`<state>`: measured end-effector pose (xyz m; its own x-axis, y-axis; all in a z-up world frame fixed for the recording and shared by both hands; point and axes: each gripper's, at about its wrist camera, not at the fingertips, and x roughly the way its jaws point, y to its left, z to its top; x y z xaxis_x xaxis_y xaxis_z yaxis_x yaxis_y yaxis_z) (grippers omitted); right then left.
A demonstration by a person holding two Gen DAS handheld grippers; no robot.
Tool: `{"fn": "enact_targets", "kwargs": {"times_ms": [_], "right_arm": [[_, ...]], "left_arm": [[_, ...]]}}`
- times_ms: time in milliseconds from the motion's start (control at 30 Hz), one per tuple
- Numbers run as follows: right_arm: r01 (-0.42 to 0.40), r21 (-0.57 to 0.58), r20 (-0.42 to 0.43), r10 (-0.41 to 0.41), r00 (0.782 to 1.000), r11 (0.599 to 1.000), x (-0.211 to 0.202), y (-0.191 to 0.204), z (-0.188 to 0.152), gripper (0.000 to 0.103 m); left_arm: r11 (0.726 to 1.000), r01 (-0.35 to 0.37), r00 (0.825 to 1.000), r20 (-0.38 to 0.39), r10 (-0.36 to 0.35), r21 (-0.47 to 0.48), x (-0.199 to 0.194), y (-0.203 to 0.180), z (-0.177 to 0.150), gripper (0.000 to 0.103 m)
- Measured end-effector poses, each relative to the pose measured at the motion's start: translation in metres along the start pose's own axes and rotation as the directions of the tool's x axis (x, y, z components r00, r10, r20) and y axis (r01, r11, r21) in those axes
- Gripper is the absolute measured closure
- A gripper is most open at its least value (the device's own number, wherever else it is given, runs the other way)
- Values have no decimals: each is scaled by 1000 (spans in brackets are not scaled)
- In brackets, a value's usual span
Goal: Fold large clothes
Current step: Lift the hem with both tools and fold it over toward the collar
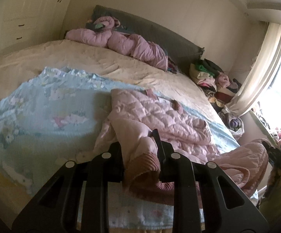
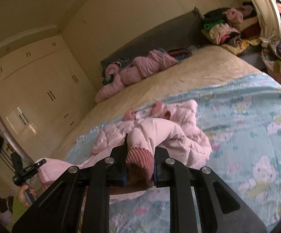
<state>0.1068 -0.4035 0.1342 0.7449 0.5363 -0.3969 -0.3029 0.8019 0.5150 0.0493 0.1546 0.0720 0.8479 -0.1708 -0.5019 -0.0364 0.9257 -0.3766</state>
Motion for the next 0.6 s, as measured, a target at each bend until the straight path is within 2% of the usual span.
{"fn": "enact_targets", "kwargs": {"times_ms": [233,600], "right_arm": [[1,-16,49,0,999,1000,19,5,41,86],[29,-21,80,-28,996,999,61,0,95,87]], "left_arm": [[1000,0,1000,26,-1,15,16,-6,42,87],[1000,-23,997,69,22,11,55,-8,88,87]]}}
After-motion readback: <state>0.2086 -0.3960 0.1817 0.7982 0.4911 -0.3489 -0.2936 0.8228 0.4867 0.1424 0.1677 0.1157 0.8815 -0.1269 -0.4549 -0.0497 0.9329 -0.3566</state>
